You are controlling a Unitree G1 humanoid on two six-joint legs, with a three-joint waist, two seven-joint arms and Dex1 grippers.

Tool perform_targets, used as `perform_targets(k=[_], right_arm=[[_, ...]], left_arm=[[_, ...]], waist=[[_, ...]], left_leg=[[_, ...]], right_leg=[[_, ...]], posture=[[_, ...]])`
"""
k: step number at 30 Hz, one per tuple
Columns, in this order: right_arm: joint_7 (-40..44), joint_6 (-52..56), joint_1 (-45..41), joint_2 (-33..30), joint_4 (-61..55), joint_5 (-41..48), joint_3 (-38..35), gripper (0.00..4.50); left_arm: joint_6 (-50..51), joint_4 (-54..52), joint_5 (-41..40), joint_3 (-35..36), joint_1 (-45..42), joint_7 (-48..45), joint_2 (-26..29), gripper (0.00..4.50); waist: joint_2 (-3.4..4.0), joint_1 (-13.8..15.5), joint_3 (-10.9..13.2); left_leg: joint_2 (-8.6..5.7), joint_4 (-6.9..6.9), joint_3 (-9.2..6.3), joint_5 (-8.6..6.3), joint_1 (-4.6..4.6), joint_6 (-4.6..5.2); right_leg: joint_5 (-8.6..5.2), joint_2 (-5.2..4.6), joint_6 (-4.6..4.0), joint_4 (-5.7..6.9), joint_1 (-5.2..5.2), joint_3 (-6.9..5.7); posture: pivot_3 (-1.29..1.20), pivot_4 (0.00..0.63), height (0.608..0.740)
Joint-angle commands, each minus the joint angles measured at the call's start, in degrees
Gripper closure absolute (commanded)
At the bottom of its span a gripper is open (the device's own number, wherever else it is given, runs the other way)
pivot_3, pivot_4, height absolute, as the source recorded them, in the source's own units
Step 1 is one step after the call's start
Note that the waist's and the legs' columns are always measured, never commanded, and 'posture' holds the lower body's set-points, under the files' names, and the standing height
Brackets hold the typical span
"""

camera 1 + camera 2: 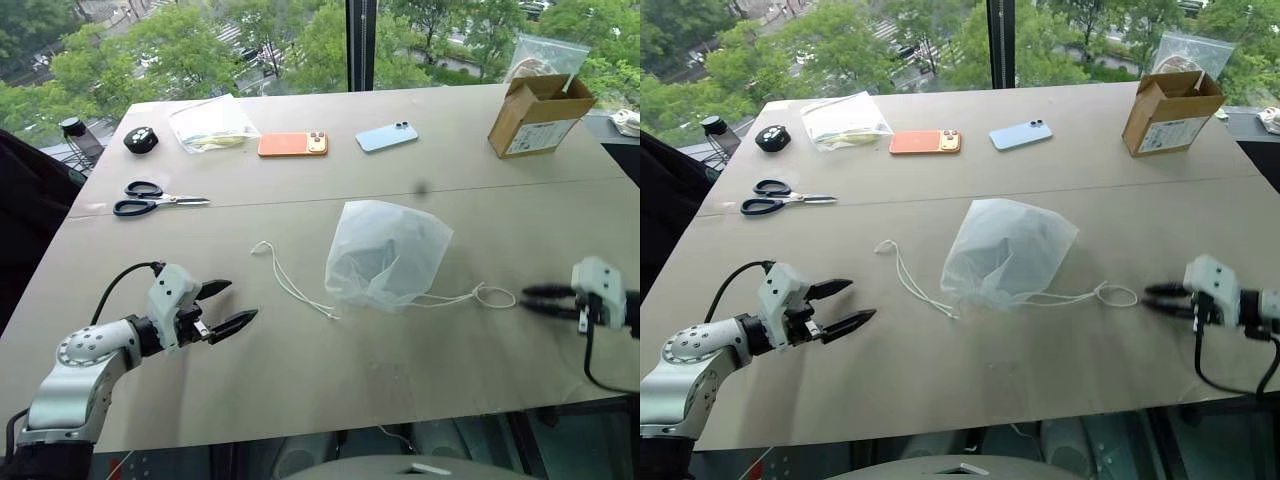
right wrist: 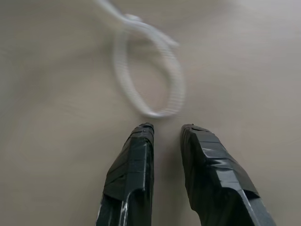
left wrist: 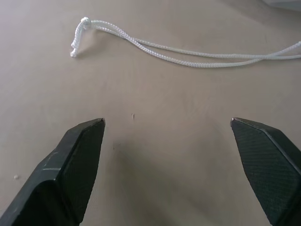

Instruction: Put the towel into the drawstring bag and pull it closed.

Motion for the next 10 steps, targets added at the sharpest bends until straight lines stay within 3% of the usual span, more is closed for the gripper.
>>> perform_targets(k=[1,4,10], right_arm=[[1.57,3.15,-3.39,2.04,1.18,6.37,-5.02,3.46],[8.31,11.10,-1.66,1.89,-3.62,13.44,-7.09,3.46],[12.21,14.51,-0.81,0.08,-4.02,14.43,-8.06,3.46]], left_arm=[[-1.36,-1.14,0.33,2.03,-0.02,-0.10,0.22,0.08],[-1.60,-1.11,0.31,2.62,-0.54,-0.13,0.36,0.08],[-1.71,-0.99,0.02,3.00,-1.13,-1.13,0.42,0.08]], waist=[[-0.01,-0.01,0.02],[0.04,-0.02,0.05],[0.06,0.11,0.06]], left_leg=[[0.03,0.00,-0.01,0.00,0.00,0.00],[0.09,-0.04,-0.05,-0.01,-0.05,0.00],[0.07,-0.07,-0.01,-0.07,-0.16,0.07]], right_leg=[[0.00,0.01,-0.01,0.01,-0.01,0.00],[0.00,0.02,-0.01,0.00,-0.06,-0.04],[0.00,0.00,-0.01,-0.06,-0.15,-0.03]], posture=[[0.00,0.150,0.740],[0.00,0.150,0.740],[0.00,0.150,0.740]])
